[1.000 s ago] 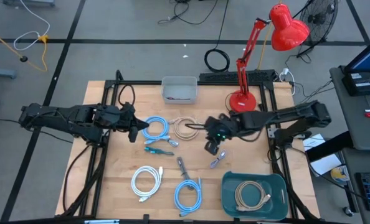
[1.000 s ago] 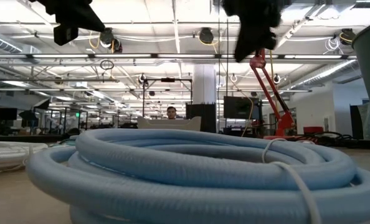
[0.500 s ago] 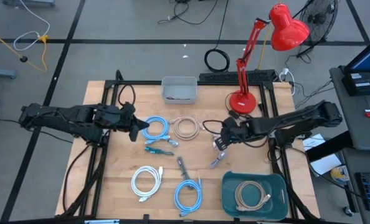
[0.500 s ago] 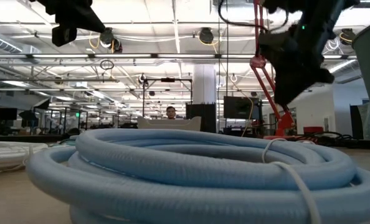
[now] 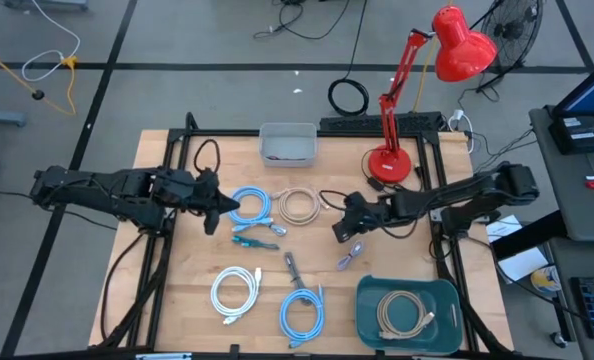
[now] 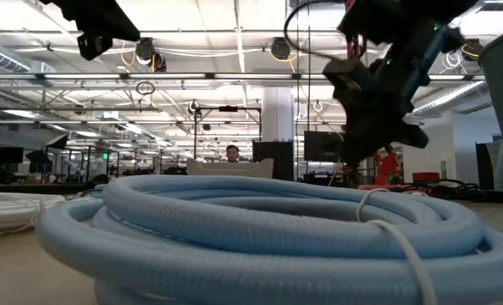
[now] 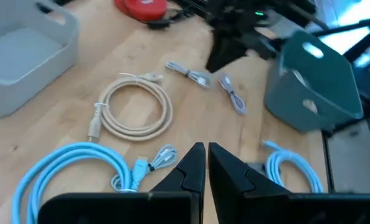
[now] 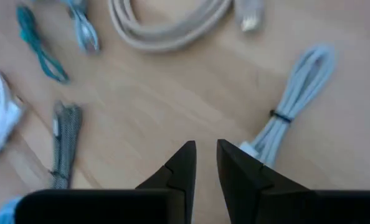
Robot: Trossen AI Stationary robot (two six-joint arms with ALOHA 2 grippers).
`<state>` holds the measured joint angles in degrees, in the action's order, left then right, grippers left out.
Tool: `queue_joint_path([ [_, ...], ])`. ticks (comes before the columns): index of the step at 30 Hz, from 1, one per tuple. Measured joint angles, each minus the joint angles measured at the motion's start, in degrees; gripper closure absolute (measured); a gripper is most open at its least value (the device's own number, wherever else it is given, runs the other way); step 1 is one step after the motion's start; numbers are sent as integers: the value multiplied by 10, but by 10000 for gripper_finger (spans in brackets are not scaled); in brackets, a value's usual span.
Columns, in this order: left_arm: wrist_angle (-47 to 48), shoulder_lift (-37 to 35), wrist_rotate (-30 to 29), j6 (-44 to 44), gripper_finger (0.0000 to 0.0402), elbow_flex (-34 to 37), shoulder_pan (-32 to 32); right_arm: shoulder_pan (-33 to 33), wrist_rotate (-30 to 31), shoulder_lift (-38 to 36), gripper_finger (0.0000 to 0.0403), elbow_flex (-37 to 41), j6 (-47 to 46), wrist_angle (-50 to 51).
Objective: Pick & Place USB Port
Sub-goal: Put the white usb cable into the gray bin
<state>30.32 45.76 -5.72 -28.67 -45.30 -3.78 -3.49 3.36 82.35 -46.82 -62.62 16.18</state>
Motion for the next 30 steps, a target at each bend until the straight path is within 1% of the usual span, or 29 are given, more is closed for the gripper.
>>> queue_joint_path([
  [3,5,0,20,18,380,0,0,15,-74,23,317,0,-22,-22],
  [5,10,0,36,21,380,0,0,23,-106,30,307,1,-27,-36],
  [6,14,0,43,26,380,0,0,26,-112,31,303,1,-27,-53],
  [9,32,0,51,33,380,0,-5,35,-110,25,302,0,-51,-100],
  [12,49,0,54,32,380,0,-8,44,-108,15,305,0,-58,-187],
  [21,60,0,54,33,380,0,-28,53,-108,6,308,0,21,-544],
  [23,60,0,52,35,380,0,-28,57,-109,6,308,0,18,-609],
  [25,60,0,52,35,380,0,-28,62,-100,6,310,0,22,-648],
  [27,60,0,52,31,380,0,-28,68,-79,5,311,-1,-2,-634],
  [28,60,0,52,29,380,0,-28,72,-78,4,311,-3,-22,-595],
  [30,60,0,52,26,380,0,-28,79,-96,1,311,-11,-54,-458],
])
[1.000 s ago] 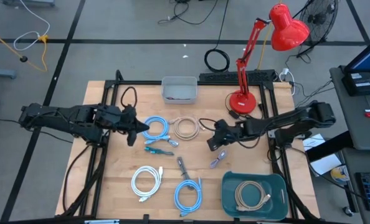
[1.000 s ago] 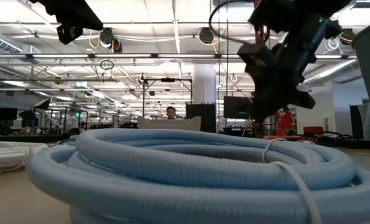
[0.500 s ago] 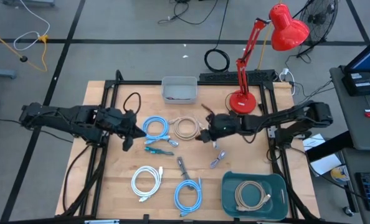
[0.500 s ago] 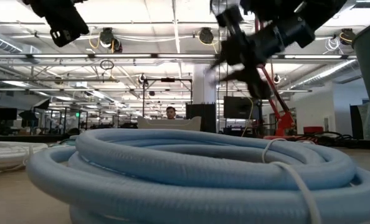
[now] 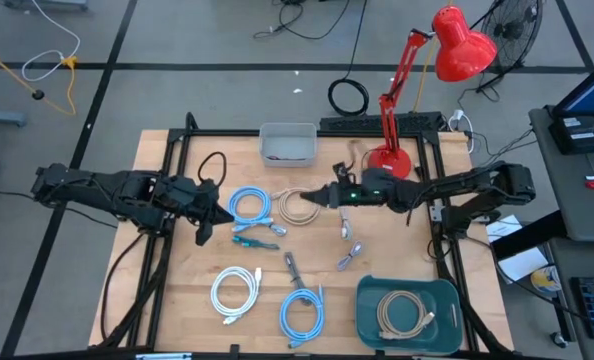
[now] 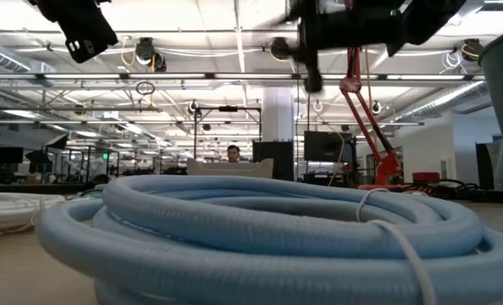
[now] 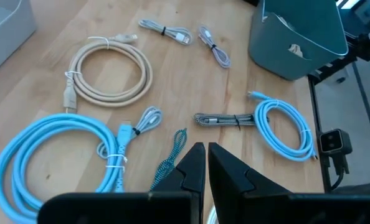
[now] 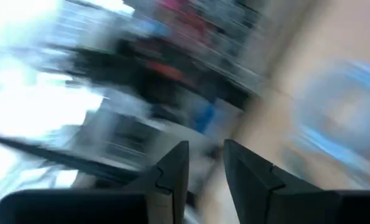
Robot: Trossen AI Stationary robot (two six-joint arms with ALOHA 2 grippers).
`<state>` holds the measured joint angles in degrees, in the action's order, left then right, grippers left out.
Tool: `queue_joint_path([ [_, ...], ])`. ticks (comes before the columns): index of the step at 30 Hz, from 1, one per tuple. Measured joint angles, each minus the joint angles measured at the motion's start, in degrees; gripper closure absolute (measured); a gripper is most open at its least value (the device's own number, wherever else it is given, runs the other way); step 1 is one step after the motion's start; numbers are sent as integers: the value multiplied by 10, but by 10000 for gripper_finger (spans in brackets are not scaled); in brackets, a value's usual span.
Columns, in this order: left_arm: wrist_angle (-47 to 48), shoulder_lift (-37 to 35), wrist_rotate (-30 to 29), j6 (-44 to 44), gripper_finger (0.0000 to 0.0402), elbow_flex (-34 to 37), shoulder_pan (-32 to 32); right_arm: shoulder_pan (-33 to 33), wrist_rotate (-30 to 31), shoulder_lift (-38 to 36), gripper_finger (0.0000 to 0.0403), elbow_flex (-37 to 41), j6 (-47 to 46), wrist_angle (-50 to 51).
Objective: Pick & Place USB Port
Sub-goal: Put the white usb cable into the gray bin
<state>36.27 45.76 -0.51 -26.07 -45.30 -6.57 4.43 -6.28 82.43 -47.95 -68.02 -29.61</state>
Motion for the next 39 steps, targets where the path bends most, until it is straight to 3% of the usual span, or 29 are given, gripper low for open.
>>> queue_joint_path([
  [5,0,0,1,0,380,0,0,2,-20,4,297,-73,-11,447],
  [8,0,0,5,-1,380,0,0,4,16,10,282,-103,-24,621],
  [10,0,0,5,-2,380,0,0,4,32,8,274,-120,-30,677],
  [20,0,0,5,-4,380,0,0,4,30,42,232,-126,-31,729],
  [26,0,0,5,-9,380,0,0,14,34,83,212,-111,-24,680],
  [39,0,0,11,-23,380,0,0,10,30,160,212,-109,10,622],
])
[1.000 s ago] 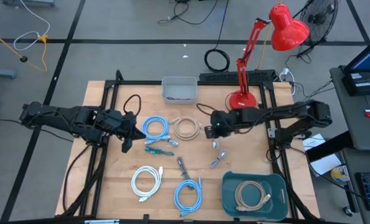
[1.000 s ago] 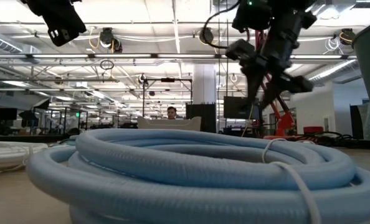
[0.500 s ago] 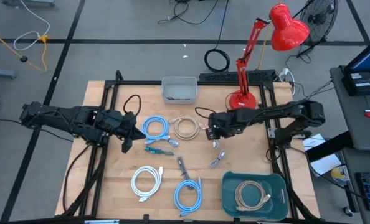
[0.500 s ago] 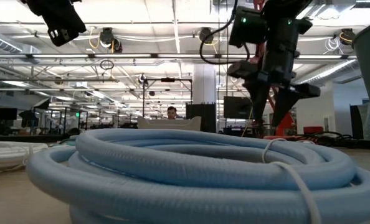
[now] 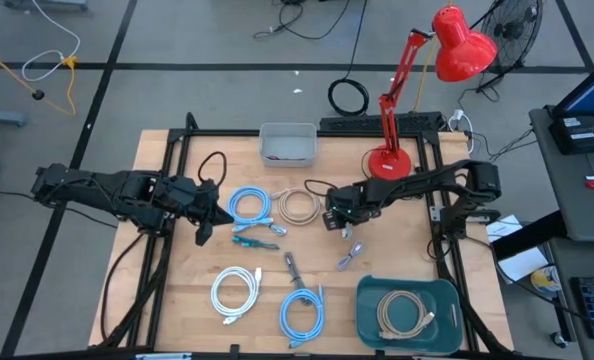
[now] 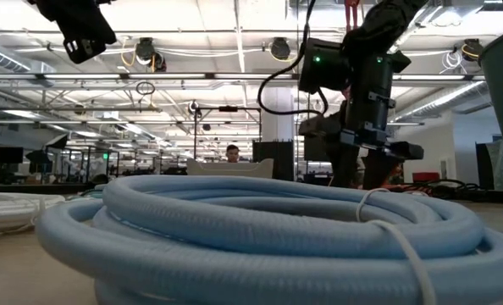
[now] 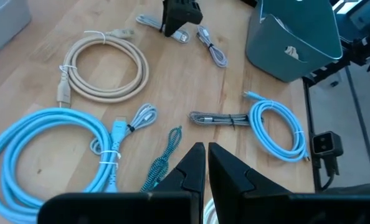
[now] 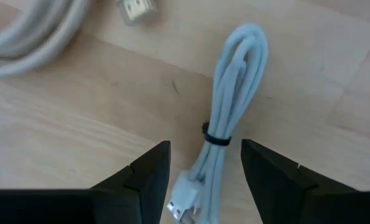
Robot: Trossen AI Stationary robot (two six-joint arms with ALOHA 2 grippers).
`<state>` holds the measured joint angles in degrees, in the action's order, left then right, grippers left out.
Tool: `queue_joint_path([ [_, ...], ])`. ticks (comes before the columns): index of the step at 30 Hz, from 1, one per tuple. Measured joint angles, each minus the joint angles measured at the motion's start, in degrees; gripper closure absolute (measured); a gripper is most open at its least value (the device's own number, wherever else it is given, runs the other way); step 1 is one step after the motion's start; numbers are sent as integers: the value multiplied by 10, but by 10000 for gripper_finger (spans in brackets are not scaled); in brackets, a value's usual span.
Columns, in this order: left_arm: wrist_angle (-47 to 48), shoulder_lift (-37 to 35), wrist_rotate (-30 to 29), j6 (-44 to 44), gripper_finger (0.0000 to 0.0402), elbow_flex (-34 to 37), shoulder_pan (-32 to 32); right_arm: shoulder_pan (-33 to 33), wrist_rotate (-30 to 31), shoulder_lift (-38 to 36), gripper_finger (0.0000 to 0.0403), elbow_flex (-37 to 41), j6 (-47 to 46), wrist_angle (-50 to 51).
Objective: Pick & Place USB Port
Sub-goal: Put the white usb cable into the gray bin
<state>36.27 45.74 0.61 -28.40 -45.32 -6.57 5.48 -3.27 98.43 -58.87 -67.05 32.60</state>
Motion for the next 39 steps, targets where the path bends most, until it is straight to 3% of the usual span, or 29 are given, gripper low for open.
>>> queue_joint_path([
  [21,4,0,-3,7,380,0,-3,-4,1,6,356,1,20,-29],
  [26,4,0,-7,9,380,0,-3,-5,-8,6,363,1,32,-50],
  [32,4,0,-7,9,380,0,-3,-7,-72,6,361,-7,79,-112],
  [39,4,0,-7,9,380,0,-3,-15,-76,5,362,-59,92,-226],
])
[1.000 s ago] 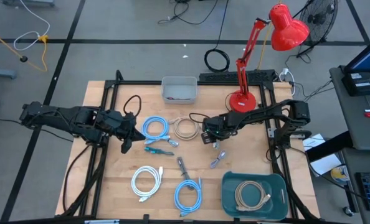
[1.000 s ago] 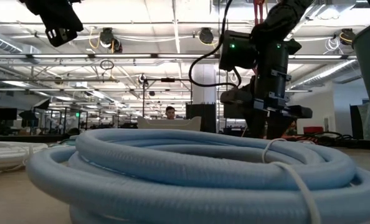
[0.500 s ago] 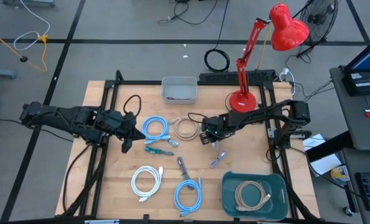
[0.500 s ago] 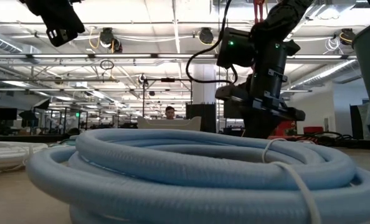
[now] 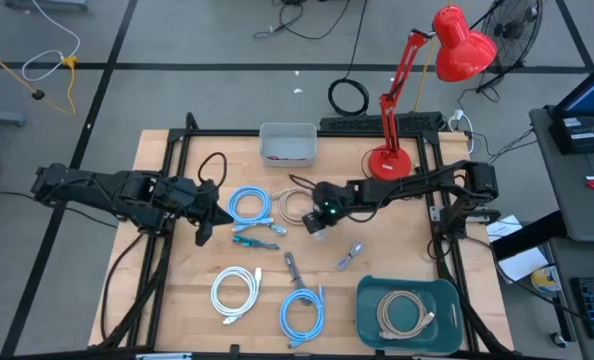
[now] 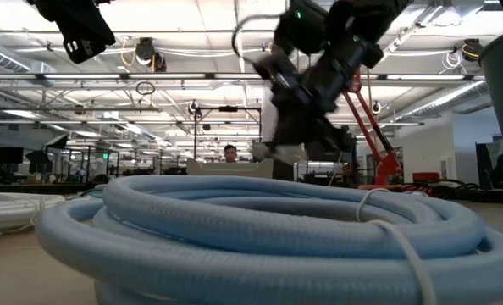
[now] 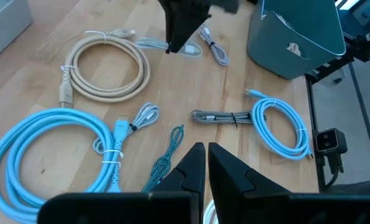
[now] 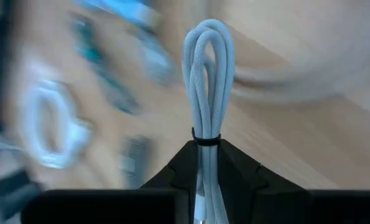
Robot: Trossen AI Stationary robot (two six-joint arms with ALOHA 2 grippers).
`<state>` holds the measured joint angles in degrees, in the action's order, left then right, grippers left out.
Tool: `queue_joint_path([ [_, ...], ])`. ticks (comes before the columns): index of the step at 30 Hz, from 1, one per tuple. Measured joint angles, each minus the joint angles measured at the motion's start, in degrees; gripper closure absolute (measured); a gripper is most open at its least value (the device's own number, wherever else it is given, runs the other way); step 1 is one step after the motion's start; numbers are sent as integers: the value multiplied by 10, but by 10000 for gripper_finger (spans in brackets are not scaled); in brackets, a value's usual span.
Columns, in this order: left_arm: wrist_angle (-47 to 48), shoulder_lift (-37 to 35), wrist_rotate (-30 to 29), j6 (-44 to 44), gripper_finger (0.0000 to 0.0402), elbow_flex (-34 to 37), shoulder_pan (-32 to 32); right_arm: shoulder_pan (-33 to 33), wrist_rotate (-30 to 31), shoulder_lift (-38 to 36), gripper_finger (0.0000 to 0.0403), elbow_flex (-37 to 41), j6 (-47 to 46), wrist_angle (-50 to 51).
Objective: Pick & Place USB Port
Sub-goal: Put the white usb cable into the gray bin
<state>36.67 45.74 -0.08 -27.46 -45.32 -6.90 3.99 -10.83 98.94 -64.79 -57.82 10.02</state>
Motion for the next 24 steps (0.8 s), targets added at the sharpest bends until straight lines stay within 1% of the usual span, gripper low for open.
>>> queue_joint_path([
  [7,0,0,0,1,380,0,0,4,1,0,361,-54,0,-181],
  [13,0,0,0,1,380,0,0,13,4,-1,361,-78,-2,-311],
  [18,0,0,0,1,380,0,0,24,5,-1,360,-82,-13,-371],
  [24,0,0,0,1,380,0,0,37,5,-1,360,-82,-15,-391],
])
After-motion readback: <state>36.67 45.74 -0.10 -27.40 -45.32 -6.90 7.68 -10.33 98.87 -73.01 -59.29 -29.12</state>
